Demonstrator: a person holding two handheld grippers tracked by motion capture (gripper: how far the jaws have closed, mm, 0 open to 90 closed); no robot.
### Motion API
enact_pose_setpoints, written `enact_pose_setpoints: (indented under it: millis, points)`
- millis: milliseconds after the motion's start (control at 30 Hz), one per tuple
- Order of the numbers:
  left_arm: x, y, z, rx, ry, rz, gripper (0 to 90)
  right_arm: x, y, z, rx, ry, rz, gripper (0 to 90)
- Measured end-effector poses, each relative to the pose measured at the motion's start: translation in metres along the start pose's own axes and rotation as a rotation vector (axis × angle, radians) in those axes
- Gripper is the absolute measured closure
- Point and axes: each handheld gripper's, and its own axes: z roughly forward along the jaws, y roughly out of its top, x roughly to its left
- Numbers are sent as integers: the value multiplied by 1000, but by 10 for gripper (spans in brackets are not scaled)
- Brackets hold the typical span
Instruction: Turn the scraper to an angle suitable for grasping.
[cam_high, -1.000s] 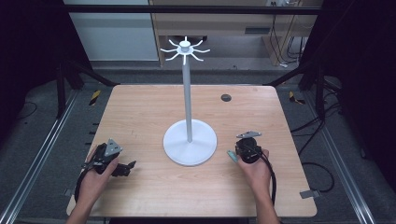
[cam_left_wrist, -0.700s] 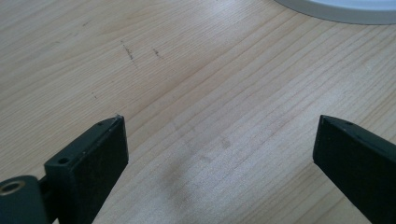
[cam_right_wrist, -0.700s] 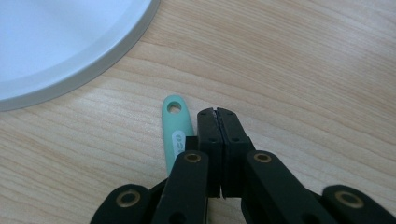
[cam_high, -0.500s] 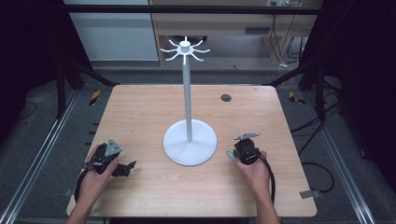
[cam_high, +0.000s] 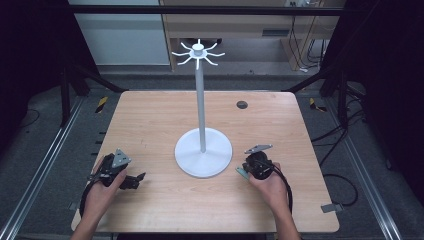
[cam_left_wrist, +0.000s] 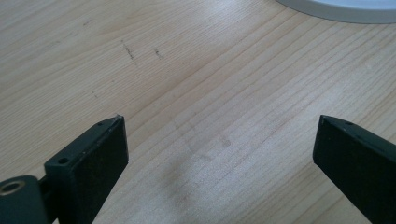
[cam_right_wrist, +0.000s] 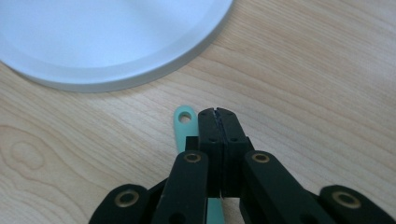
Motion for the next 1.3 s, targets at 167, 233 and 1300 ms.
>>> enact_pose_setpoints:
  millis: [167,233,1300]
  points:
    - [1,-1,-1,-3,4,-5,30,5,5,-4,29,2,-35,832]
    - [1,-1,-1,-7,5,-10,30,7,9,-7,57,-2,-71,786]
    - [1,-1,-1,-5,0,-9,31,7,36,16,330,55,-144,646]
